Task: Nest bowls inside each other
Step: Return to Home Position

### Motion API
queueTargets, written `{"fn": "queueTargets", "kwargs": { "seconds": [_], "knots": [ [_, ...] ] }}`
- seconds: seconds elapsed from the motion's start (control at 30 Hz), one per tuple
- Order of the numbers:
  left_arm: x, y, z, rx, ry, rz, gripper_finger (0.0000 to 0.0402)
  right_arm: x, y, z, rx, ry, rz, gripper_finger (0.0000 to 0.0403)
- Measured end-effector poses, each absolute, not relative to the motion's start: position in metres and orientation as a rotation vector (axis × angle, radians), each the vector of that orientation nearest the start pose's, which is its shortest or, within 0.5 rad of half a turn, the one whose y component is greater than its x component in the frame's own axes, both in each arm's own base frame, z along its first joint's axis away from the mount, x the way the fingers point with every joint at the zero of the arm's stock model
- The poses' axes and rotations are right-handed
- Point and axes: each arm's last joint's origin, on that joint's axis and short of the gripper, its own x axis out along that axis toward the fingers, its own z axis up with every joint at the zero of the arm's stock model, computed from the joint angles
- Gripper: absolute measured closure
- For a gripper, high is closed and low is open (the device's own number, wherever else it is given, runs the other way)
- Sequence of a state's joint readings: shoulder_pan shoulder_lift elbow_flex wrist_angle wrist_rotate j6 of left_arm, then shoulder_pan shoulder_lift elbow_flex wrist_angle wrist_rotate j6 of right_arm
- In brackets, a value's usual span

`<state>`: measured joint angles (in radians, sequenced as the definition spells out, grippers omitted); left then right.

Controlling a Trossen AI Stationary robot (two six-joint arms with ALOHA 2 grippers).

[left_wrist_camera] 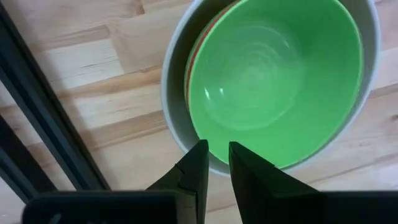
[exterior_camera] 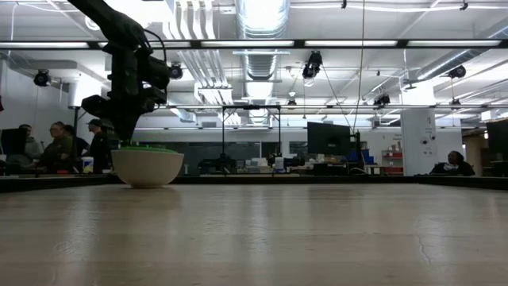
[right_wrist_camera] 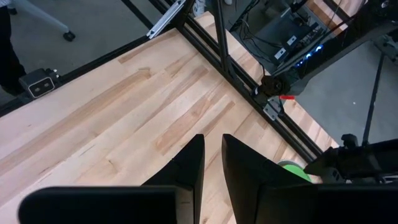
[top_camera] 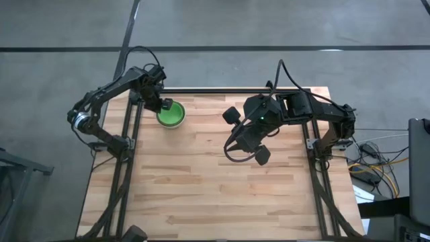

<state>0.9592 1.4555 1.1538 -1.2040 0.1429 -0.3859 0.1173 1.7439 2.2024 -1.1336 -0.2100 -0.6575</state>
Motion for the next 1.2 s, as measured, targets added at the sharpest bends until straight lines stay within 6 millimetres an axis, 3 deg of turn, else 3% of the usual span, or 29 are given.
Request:
{"fn": "queueTargets", "kwargs": {
  "seconds": [0.33, 0.6, 0.77, 1.0, 1.2],
  "knots": [
    [0.146, 0.200, 0.254, -1.126, 1.199, 0.915, 0.0335, 0.331, 0.045, 0.465, -0.592, 0.551, 0.525, 0.0351],
    [0.149, 0.198, 0.255, -1.227, 1.145, 0.788, 0.0335, 0.330, 0.045, 0.464, -0.592, 0.565, 0.529, 0.0351],
    [0.153, 0.202, 0.258, -1.184, 1.074, 0.753, 0.0335, 0.330, 0.045, 0.464, -0.592, 0.565, 0.529, 0.0351],
    [0.157, 0.206, 0.280, -1.024, 0.852, 0.732, 0.0335, 0.330, 0.045, 0.464, -0.590, 0.565, 0.529, 0.0351],
    [0.160, 0.196, 0.309, -0.858, 0.672, 0.683, 0.0335, 0.330, 0.044, 0.464, -0.589, 0.565, 0.526, 0.0351]
  ]
}}
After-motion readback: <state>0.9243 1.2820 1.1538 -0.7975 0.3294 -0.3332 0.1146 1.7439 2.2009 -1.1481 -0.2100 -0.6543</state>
